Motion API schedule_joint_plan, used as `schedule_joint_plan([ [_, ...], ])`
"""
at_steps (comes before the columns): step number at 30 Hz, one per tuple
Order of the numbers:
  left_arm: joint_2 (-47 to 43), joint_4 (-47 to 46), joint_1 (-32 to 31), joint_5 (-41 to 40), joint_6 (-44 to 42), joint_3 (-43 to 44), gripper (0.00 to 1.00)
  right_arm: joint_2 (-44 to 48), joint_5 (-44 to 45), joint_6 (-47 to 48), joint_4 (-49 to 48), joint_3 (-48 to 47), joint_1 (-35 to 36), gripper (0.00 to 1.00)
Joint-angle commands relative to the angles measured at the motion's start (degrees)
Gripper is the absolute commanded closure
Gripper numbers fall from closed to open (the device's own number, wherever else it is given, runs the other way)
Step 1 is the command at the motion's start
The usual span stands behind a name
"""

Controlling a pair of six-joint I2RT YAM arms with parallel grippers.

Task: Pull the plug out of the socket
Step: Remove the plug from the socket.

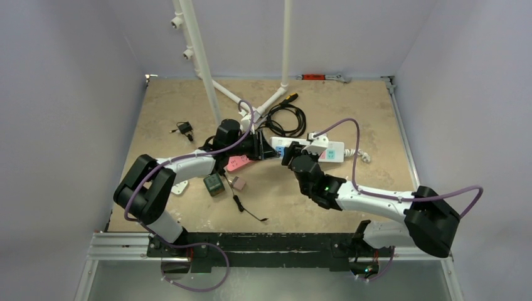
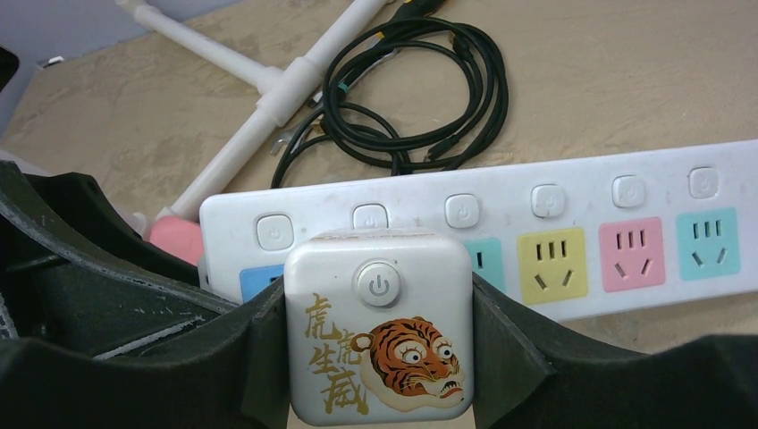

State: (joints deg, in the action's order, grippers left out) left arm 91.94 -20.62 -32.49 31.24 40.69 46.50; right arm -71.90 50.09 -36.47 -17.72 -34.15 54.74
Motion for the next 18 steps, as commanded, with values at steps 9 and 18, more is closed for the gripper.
schedule_joint_plan([
  [9,0.17,6.98,-2.63,-6.78,-8.21,0.78,1.0,1.59,-14.84,-4.28,-3.91,1.46,-12.25,1.0],
  [18,0.51,8.19,-2.77,-8.13,-8.58,1.13,1.0,2.67,-24.78,-4.93,-6.83,3.97,-19.35,1.0],
])
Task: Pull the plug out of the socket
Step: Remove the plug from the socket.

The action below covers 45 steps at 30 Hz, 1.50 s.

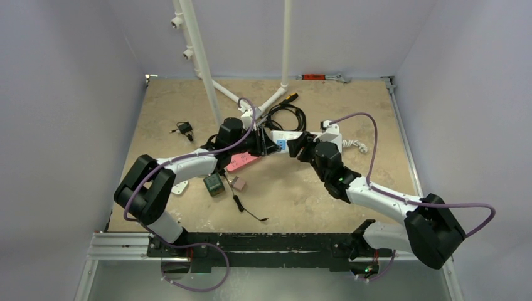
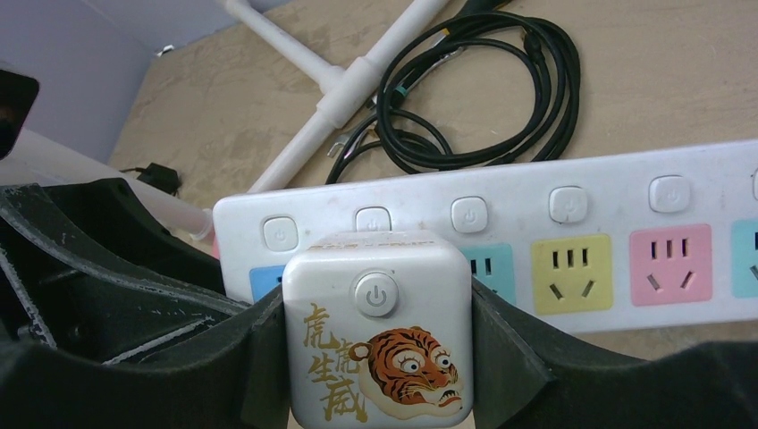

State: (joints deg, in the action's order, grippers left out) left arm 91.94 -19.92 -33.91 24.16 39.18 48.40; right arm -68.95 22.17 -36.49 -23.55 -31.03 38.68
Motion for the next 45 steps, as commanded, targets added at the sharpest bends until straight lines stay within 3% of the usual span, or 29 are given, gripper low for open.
schedule_joint_plan([
  [1,0.58,7.53,-1.41,-1.07,-6.94,-0.78,1.0,-0.08,4.97,-4.29,-0.57,0.68,-3.27,1.0],
  [6,1.07,7.51,-1.51,-1.12,-7.04,-0.68,1.0,1.51,10.13,-3.05,0.93,0.05,-1.05,1.0],
  [11,2.04,7.6,-1.48,-1.31,-6.87,-0.5,1.0,1.03,26.43,-0.78,4.66,-2.92,8.64,1.0],
  [18,2.75,7.35,-1.72,-1.42,-6.89,-0.6,1.0,-6.24,40.33,-1.38,12.07,-9.91,16.89,1.0],
  [25,2.72,7.42,-1.98,-1.38,-6.9,-0.57,1.0,-8.63,41.28,-2.59,13.95,-11.43,18.12,1.0],
  [32,2.76,8.18,-2.1,-2.42,-7.39,-0.51,1.0,-6.88,32.49,-1.67,10.03,-9.65,15.95,1.0],
  [40,3.13,9.35,-2.5,-3.43,-7.9,-0.22,1.0,-4.39,8.93,-1.79,3.18,-4.2,1.25,1.0],
  [45,3.41,9.47,-2.64,-3.28,-7.83,-0.06,1.0,-4.41,1.8,-2.53,1.58,-2.95,-3.06,1.0],
])
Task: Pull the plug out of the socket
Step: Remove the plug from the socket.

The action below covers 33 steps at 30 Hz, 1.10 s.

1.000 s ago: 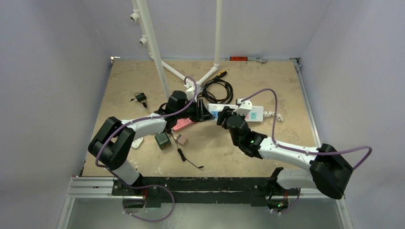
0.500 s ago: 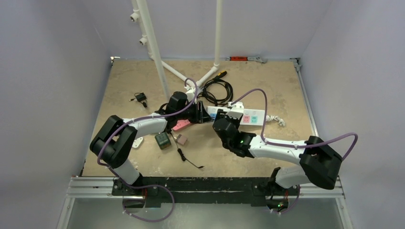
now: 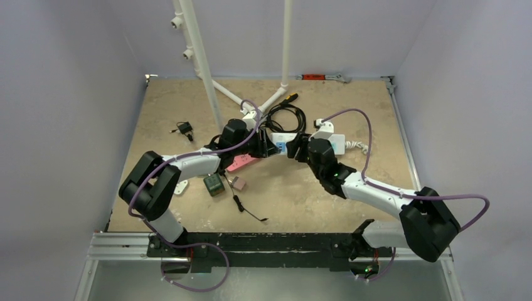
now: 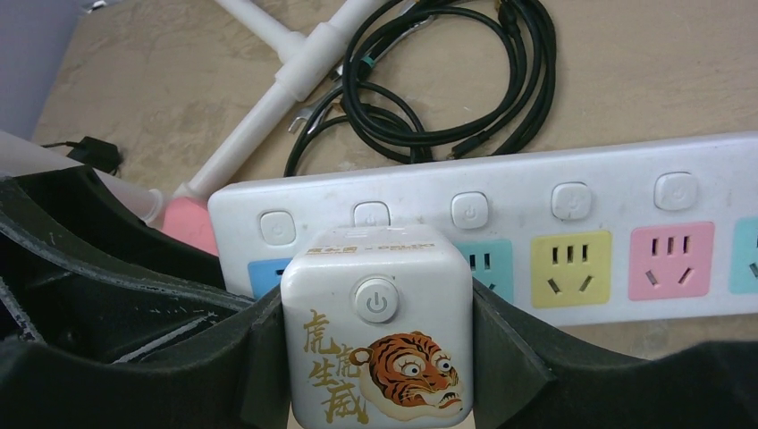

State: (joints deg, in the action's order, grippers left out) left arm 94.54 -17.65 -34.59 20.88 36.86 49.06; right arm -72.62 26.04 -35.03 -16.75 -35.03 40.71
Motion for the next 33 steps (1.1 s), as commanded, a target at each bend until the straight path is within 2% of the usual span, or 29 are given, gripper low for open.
schedule_joint_plan([
  [1,0.82,7.24,-1.94,0.03,-5.49,-0.69,1.0,-0.99,-2.25,-3.92,-5.15,0.92,-5.18,1.0],
  [10,1.05,7.6,-2.06,-0.28,-5.23,-0.63,1.0,2.02,5.3,-2.32,-4.01,1.35,-3.8,1.0],
  [17,1.83,7.76,-2.02,-0.3,-4.96,-0.51,1.0,0.73,21.43,-0.89,1.15,-2.44,6.1,1.0],
  [25,1.53,8.07,-2.03,-0.65,-5.29,-0.43,1.0,-4.35,32.79,-0.45,5.5,-7.07,12.41,1.0],
  [31,1.68,8.23,-2.05,-0.58,-5.31,-0.31,1.0,-6.73,36.14,-0.57,7.35,-8.97,14.55,1.0],
  [33,1.61,8.39,-2.03,-0.72,-5.33,-0.23,1.0,-6.5,33.71,-1.53,7.38,-8.81,14.53,1.0],
])
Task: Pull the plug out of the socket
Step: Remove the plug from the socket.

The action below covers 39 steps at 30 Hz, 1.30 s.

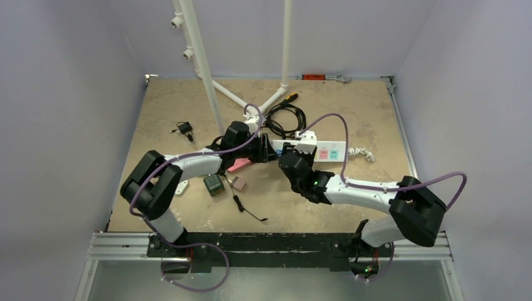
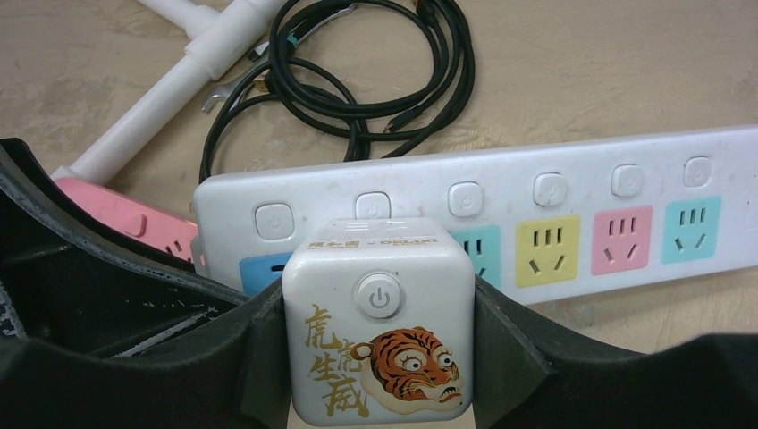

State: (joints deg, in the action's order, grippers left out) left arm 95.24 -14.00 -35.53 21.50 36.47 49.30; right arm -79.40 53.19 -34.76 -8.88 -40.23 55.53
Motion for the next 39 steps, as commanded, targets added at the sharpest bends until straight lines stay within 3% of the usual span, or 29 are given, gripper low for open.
schedule_joint_plan([
  [1,0.87,4.79,-1.11,-1.42,-4.97,-0.5,1.0,0.68,5.45,-1.72,-1.17,-3.21,-0.52,1.0],
  [6,0.65,5.37,-1.09,-2.26,-5.18,-0.52,1.0,4.32,-3.5,-1.13,-5.94,-0.09,-4.44,1.0],
  [12,0.42,5.61,-1.12,-2.63,-5.08,-0.54,1.0,9.15,-26.29,0.14,-12.16,5.15,-17.28,1.0],
  [15,0.46,5.73,-1.08,-2.79,-5.26,-0.5,1.0,9.02,-29.83,-0.04,-12.34,5.2,-19.54,1.0],
  [25,0.62,5.98,-1.07,-3.16,-5.27,-0.3,1.0,11.46,-19.55,1.32,-9.48,4.98,-17.99,1.0],
  [32,0.82,6.18,-1.07,-3.56,-5.29,-0.29,1.0,11.77,-2.03,2.68,-7.91,3.85,-7.12,1.0],
  [39,0.82,6.27,-1.1,-3.49,-5.37,-0.25,1.0,6.76,6.42,2.95,-4.8,0.44,-1.57,1.0],
])
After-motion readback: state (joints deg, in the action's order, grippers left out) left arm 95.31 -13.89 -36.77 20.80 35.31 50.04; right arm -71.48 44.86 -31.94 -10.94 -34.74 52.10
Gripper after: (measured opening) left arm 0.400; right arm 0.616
